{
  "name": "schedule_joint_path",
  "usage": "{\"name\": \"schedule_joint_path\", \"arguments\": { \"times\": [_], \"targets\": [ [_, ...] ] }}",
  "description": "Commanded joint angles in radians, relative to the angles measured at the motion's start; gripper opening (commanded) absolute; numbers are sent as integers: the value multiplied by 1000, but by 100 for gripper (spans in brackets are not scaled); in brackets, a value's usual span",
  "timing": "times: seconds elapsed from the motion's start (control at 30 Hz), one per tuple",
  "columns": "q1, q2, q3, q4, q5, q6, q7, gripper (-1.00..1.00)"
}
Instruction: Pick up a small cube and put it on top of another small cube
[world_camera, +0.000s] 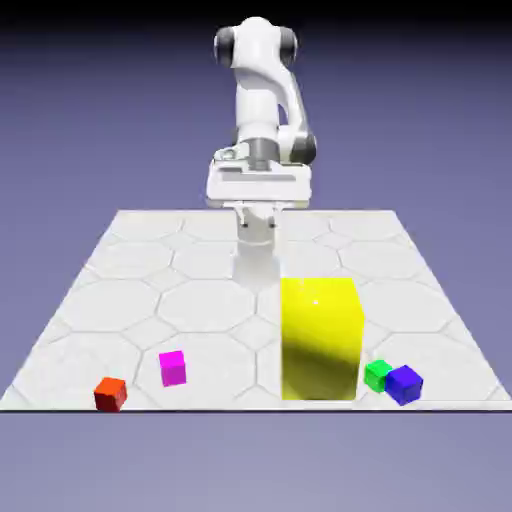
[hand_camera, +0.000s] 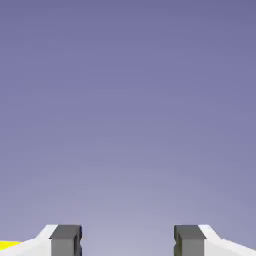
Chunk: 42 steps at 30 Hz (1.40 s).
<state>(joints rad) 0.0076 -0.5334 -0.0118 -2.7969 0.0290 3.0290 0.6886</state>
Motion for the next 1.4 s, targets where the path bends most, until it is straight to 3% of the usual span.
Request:
{"name": "schedule_joint_path", "arguments": {
  "times": [0.0, 0.83, 1.07, 1.1, 1.37],
  "targets": [
    [-4, 30, -10, 11, 24, -7, -44, 0],
    [-94, 781, -252, 279, 619, -171, -1120, 0],
    [-255, 998, -42, 382, 846, -48, -1320, 0],
    [-255, 998, -42, 382, 846, -48, -1320, -100],
    [-94, 781, -252, 279, 620, -171, -1120, -100]
  ]
}}
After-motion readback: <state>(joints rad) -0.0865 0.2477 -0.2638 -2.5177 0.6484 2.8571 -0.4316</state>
